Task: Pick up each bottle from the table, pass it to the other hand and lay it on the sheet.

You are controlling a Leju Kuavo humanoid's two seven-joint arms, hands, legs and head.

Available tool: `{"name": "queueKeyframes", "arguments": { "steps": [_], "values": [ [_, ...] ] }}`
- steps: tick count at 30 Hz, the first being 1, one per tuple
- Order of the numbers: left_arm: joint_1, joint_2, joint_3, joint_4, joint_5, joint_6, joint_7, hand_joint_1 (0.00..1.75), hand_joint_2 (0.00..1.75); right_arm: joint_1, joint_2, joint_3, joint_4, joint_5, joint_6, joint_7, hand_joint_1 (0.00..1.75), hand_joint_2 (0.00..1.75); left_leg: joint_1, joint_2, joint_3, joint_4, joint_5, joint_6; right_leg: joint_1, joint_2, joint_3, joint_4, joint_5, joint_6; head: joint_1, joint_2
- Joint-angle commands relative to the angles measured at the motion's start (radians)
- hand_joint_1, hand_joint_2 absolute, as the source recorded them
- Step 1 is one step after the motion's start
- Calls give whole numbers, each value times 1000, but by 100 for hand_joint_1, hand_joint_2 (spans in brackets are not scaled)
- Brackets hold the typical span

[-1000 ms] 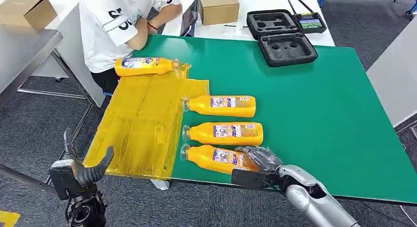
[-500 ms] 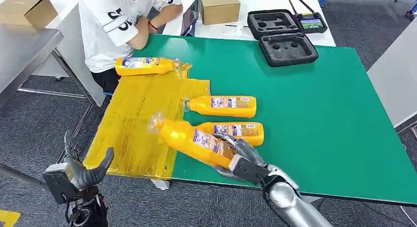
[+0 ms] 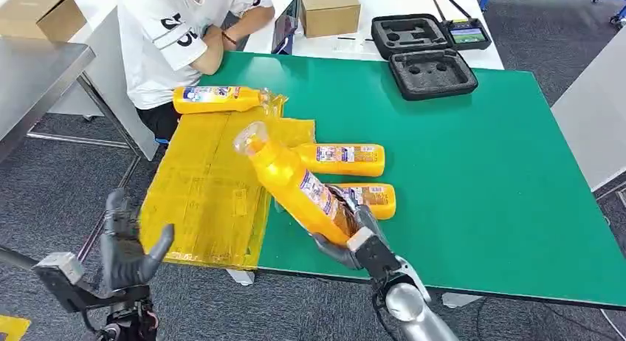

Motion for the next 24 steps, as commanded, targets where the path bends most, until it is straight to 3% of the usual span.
{"name": "queueKeyframes", "arguments": {
  "steps": [1, 9, 15, 24],
  "values": [
    [-180, 17, -259, 270, 51, -111, 61, 0, 175, -42, 166, 23, 266, -1, 26, -113, 175, 175, 0, -1, 6, -2, -1, 0, 1, -2, 7, -2, -1, -2, 0, 0],
    [-175, 25, -258, 260, 62, -120, 71, 0, 175, -43, 159, 23, 256, -1, 31, -113, 175, 175, 1, 1, 7, -1, -2, 0, 1, 0, 7, -2, -2, -2, 0, 0],
    [-260, 4, -307, 364, 111, -168, 105, 0, 175, -45, 196, 81, 299, -5, 64, -111, 175, 175, 0, -1, 2, -1, 0, 0, 0, -1, 2, -1, 0, -1, 1, 0],
    [-209, 24, -302, 291, 199, -306, 113, 0, 175, -62, 192, 42, 379, 2, 99, -89, 175, 175, 1, 1, 6, -1, -3, 1, 2, 0, 7, -2, -2, -2, 0, 0]
  ]
}}
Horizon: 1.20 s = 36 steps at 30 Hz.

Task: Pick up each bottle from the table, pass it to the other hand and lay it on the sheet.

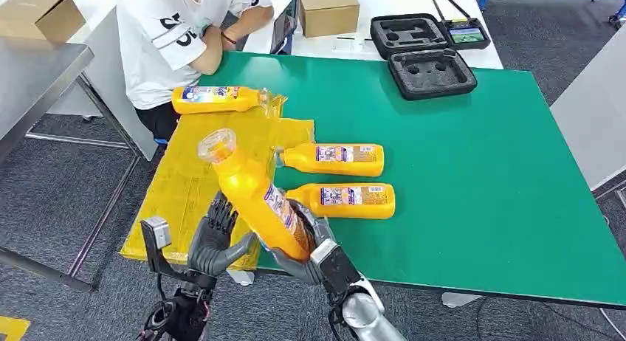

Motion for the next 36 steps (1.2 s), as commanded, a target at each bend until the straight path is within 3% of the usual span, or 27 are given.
{"name": "queueKeyframes", "arguments": {
  "steps": [1, 19, 20, 24, 25, 26, 36],
  "values": [
    [-22, 18, -42, 46, 64, -127, 22, 0, 175, -67, 8, 10, 183, 5, 47, 10, 175, 175, 0, 1, 6, -1, -3, 1, 1, 0, 6, -2, -2, -2, 0, 0],
    [-85, 35, -78, 130, 10, -144, 53, 0, 175, -84, 34, 50, 243, 44, 46, 32, 175, 175, 0, 0, 4, -1, -2, 0, 1, -1, 5, -1, -2, -2, 0, 0],
    [-87, 33, -78, 134, 3, -131, 53, 9, 175, -87, 38, 50, 247, 43, 45, 30, 175, 175, 0, 0, 3, -1, -1, 0, 0, 0, 3, -1, -1, -1, 0, 0],
    [-87, 33, -78, 134, 3, -131, 53, 9, 175, -87, 38, 50, 247, 43, 45, 30, 175, 175, 0, 0, 2, -1, -1, 0, 1, 0, 3, -1, -1, -1, 0, 0],
    [-90, 36, -86, 129, -11, -132, 53, 159, 175, -91, 39, 53, 250, 41, 50, 32, 175, 175, 1, 1, 5, 0, -3, 0, 2, 0, 6, -1, -2, -2, 0, 0],
    [-92, 38, -91, 132, -27, -115, 59, 175, 175, -94, 41, 52, 251, 37, 51, 30, 175, 175, 0, 0, 4, -1, -1, 0, 1, -1, 4, -1, -2, -2, 0, 0],
    [-88, 30, -80, 150, -36, -108, 67, 175, 175, -115, 43, 62, 278, 45, 48, 30, 175, 175, 0, 1, 2, -1, -1, 0, 0, 0, 2, 0, -1, -1, 0, 0]
  ]
}}
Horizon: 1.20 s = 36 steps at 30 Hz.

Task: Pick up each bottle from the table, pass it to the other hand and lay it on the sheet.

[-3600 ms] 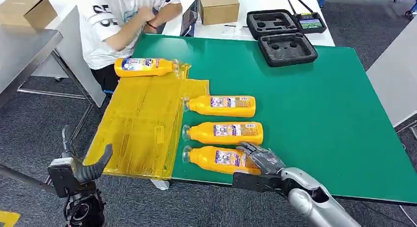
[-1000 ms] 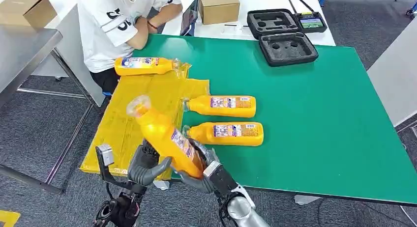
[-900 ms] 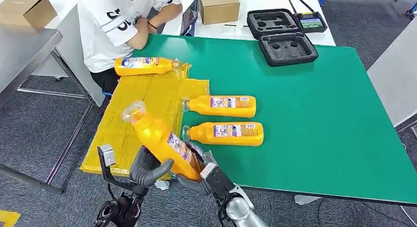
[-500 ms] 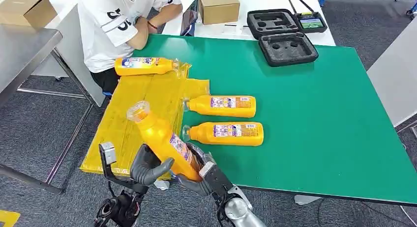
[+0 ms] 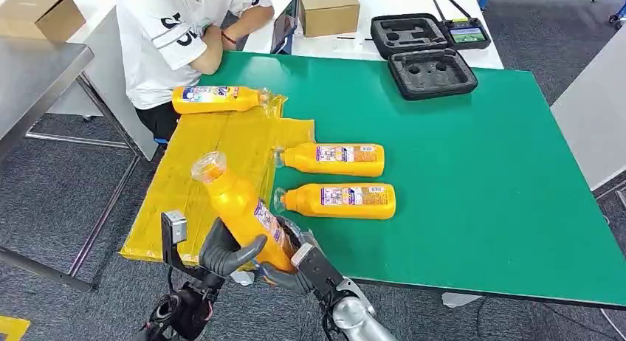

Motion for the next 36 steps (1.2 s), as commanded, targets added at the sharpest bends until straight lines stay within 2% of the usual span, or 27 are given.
{"name": "queueKeyframes", "arguments": {
  "steps": [1, 6, 11, 12, 13, 15, 16, 17, 18, 20, 26, 32, 36],
  "values": [
    [-38, 12, -30, 77, 8, -2, 9, 175, 175, -71, -2, 53, 99, 19, -1, 6, 175, 175, 1, 1, 5, 0, -3, 0, 1, 0, 5, -1, -2, -2, 0, 0],
    [-34, 10, 4, 42, 34, -3, -14, 175, 175, -80, 0, 55, 124, 29, 4, 6, 175, 175, 0, 1, 2, 0, -1, 0, 1, 0, 2, 0, -1, -1, 0, 0],
    [-40, 8, 34, 24, 44, 8, -23, 175, 175, -90, -9, 65, 137, 64, -13, 20, 175, 175, 1, 1, 7, 1, -4, 1, 2, 0, 7, 0, -3, -3, 0, 0],
    [-39, 8, 44, 18, 40, 19, -27, 175, 175, -89, -11, 62, 135, 69, -16, 28, 68, 175, 0, 0, 2, 0, -1, 0, 1, -1, 2, 0, -1, -1, 0, 0],
    [-40, 11, 57, 12, 26, 39, -35, 175, 175, -84, -11, 52, 123, 78, -46, 27, 0, 175, 1, 0, 4, 1, -2, 0, 2, -1, 5, 0, -2, -2, 0, 0],
    [-39, 12, 82, -6, -24, 94, -62, 175, 175, -70, -13, 32, 85, 67, -55, 24, 0, 175, 1, 0, 2, 0, -1, 0, 1, -1, 3, -1, -1, -1, 0, 0],
    [-42, 12, 101, -23, -94, 165, -99, 175, 175, -58, -18, 23, 46, 70, -82, 17, 0, 0, 2, 1, 7, 1, -5, 1, 3, 0, 8, 0, -4, -3, 0, 0],
    [-49, 14, 110, -32, -137, 203, -121, 175, 175, -53, -22, 20, 18, 63, -79, 17, 0, 0, 1, 0, 2, 1, -2, 0, 1, -1, 3, 0, -2, -2, 0, 0],
    [-60, 15, 132, -39, -196, 275, -138, 175, 175, -42, -28, 11, -33, 63, -110, 10, 0, 0, 2, 0, 5, 2, -4, 0, 2, -1, 6, 0, -3, -3, 0, 0],
    [-72, 19, 155, -43, -274, 353, -169, 175, 175, -27, -38, 8, -109, 68, -146, 15, 0, 0, 1, 0, 1, 1, -1, 0, 1, -1, 1, 0, -1, -2, 0, 0],
    [-71, 17, 166, -42, -289, 373, -180, 175, 175, -14, -46, 11, -152, 77, -170, 28, 0, 0, 1, -1, 4, 0, -2, 1, 2, -1, 4, 0, -2, -2, 0, 0],
    [-125, 40, 194, 12, -365, 518, -232, 175, 175, -8, -61, 43, -248, 108, -248, 42, 0, 0, 1, -1, 3, 0, -1, 0, 1, -2, 3, 0, -2, -2, 0, 0],
    [-165, 86, 177, 53, -579, 645, -215, 175, 175, 19, -68, 52, -351, 38, -271, -26, 0, 0, 1, -1, 2, 0, 0, 0, 1, -2, 2, 0, -1, -2, 0, 0]
  ]
}}
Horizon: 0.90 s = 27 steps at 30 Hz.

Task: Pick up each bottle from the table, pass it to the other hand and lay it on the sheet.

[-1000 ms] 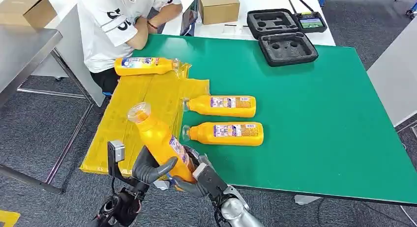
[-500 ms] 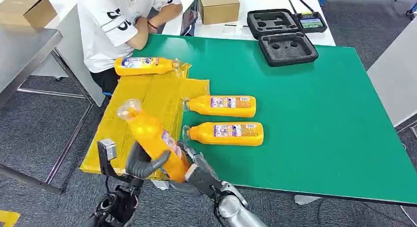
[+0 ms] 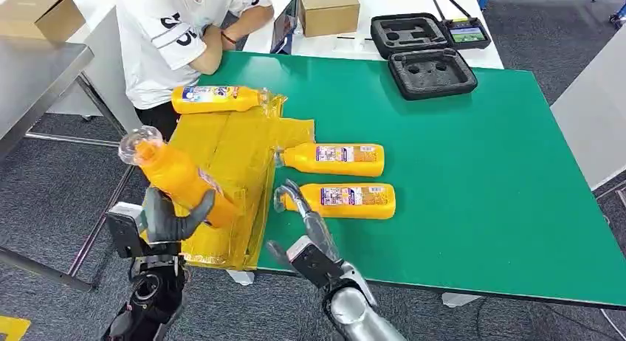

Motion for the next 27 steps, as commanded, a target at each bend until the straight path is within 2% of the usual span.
{"name": "queueKeyframes", "arguments": {
  "steps": [1, 3, 5, 6, 9, 11, 14, 16, 22, 23, 24, 25, 27],
  "values": [
    [-129, 104, -24, 144, -357, 162, 54, 175, 175, 33, -47, 35, -215, -139, -46, -138, 0, 0, 1, -1, 4, 1, -2, 0, 2, -2, 5, 0, -2, -2, 0, 0],
    [-155, 143, -44, 212, -547, 178, 108, 175, 175, 39, -58, 63, -288, -230, -48, -147, 0, 0, 0, -1, 2, 0, -1, 0, 1, -2, 2, 0, -1, -2, 0, 0],
    [-166, 134, -21, 235, -551, 168, 103, 175, 175, 33, -66, 83, -310, -248, -65, -147, 0, 0, 2, -1, 7, 1, -4, 0, 2, -2, 8, 0, -4, -3, 0, 0],
    [-205, 157, -59, 290, -669, 174, 139, 175, 175, 27, -78, 110, -345, -281, -91, -147, 0, 0, 0, 0, 2, 0, -1, 0, 1, -1, 3, 0, -1, -1, 0, 0],
    [-308, 172, -118, 418, -807, 134, 208, 175, 175, 21, -80, 136, -374, -327, -86, -147, 0, 0, 1, -1, 1, 0, 0, 0, 1, -2, 1, 0, -1, -1, 0, 0],
    [-323, 170, -116, 438, -806, 129, 205, 175, 175, 20, -79, 138, -373, -327, -89, -147, 0, 0, 1, -3, 2, 0, 0, 0, 1, -5, 3, 0, -2, -2, 0, 0],
    [-327, 167, -112, 444, -805, 132, 206, 175, 175, 19, -78, 139, -375, -332, -85, -147, 0, 0, 1, 1, 3, 0, 0, 0, 1, 0, 3, 0, -1, -2, 0, 0],
    [-360, 177, -156, 501, -890, 79, 259, 175, 175, 11, -72, 144, -377, -346, -70, -147, 0, 0, 1, 2, 5, 0, -2, 0, 2, 2, 4, 0, -1, -2, 0, 0],
    [-388, 177, -177, 560, -934, 35, 284, 175, 175, 5, -62, 139, -370, -366, -52, -147, 0, 0, 2, 1, 8, 1, -3, 0, 3, 0, 8, 0, -4, -4, 0, 0],
    [-460, 216, -208, 652, -984, -81, 301, 175, 175, -4, -40, 110, -332, -406, -10, -147, 0, 0, 1, 0, 5, 0, -1, 0, 1, 0, 4, 0, -2, -3, 0, 0],
    [-477, 221, -216, 664, -995, -107, 310, 175, 175, -4, -36, 107, -326, -408, -2, -147, 0, 0, 1, 3, 3, 0, 0, 0, 1, 3, 2, 0, 0, -2, 0, 0],
    [-484, 222, -213, 667, -993, -116, 313, 175, 175, -5, -33, 107, -322, -406, -3, -147, 0, 175, 1, 3, 3, 0, -1, 0, 2, 3, 3, 0, 0, -2, 0, 0],
    [-503, 228, -230, 686, -1005, -189, 329, 175, 175, -9, -28, 104, -312, -410, 4, -147, 0, 175, 1, 2, 2, 1, 0, 0, 2, 2, 1, 1, 0, -2, 0, 0]
  ]
}}
